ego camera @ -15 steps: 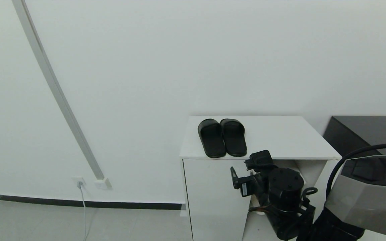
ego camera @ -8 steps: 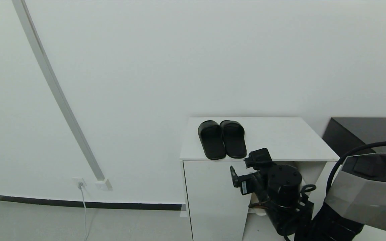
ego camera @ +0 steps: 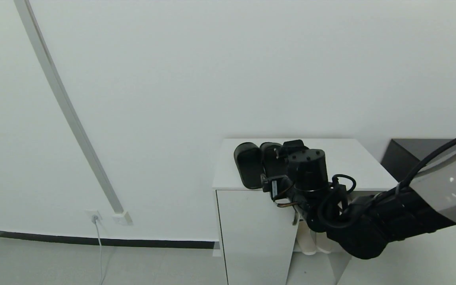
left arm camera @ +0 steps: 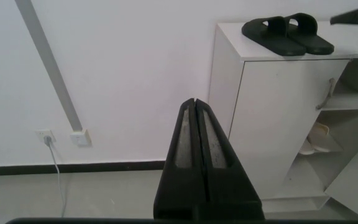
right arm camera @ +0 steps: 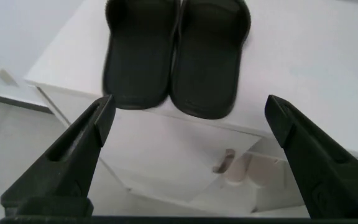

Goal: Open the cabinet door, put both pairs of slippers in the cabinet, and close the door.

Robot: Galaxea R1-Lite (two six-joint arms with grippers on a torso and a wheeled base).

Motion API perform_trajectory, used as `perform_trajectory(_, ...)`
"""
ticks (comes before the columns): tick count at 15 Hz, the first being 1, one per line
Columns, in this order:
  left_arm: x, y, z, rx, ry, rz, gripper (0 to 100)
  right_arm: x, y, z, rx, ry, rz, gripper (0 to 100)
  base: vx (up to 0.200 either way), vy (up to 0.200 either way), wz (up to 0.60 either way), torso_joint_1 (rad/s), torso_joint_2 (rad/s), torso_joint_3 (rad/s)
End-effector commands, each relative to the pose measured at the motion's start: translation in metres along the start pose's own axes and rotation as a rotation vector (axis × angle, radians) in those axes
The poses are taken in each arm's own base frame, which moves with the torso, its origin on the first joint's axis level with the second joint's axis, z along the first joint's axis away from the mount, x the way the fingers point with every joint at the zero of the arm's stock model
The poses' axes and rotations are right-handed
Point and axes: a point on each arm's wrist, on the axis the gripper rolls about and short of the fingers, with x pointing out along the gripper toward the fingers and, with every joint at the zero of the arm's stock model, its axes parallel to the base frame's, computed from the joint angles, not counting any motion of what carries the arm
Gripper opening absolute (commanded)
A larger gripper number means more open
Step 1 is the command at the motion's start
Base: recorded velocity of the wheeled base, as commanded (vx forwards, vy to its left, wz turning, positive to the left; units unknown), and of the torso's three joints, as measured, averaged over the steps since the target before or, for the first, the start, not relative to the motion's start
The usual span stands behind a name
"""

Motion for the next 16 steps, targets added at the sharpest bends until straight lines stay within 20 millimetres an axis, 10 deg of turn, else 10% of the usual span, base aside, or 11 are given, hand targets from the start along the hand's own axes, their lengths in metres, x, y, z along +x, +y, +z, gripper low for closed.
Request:
perform_trajectory(1,0.0,0.0,0.0,0.001,0.001,0.0,0,-0.005,0.003,0.025,0.047,-0.03,0.014,100,0.0,0.0,0.0,0.0,0.0,0.0)
perform_trajectory(7,0.0,0.0,0.0,-0.004,0.001,0.002,0,-0.007,0.011,0.017,0.095,0.108,0.122,100,0.0,0.0,0.0,0.0,0.0,0.0)
perform_trajectory(16,0.0,0.0,0.0,-0.004,0.001,0.002,0,0.006,0.017,-0.014,0.072,0.162,0.101,100,0.2,0.0,0.0,0.002,0.0,0.002)
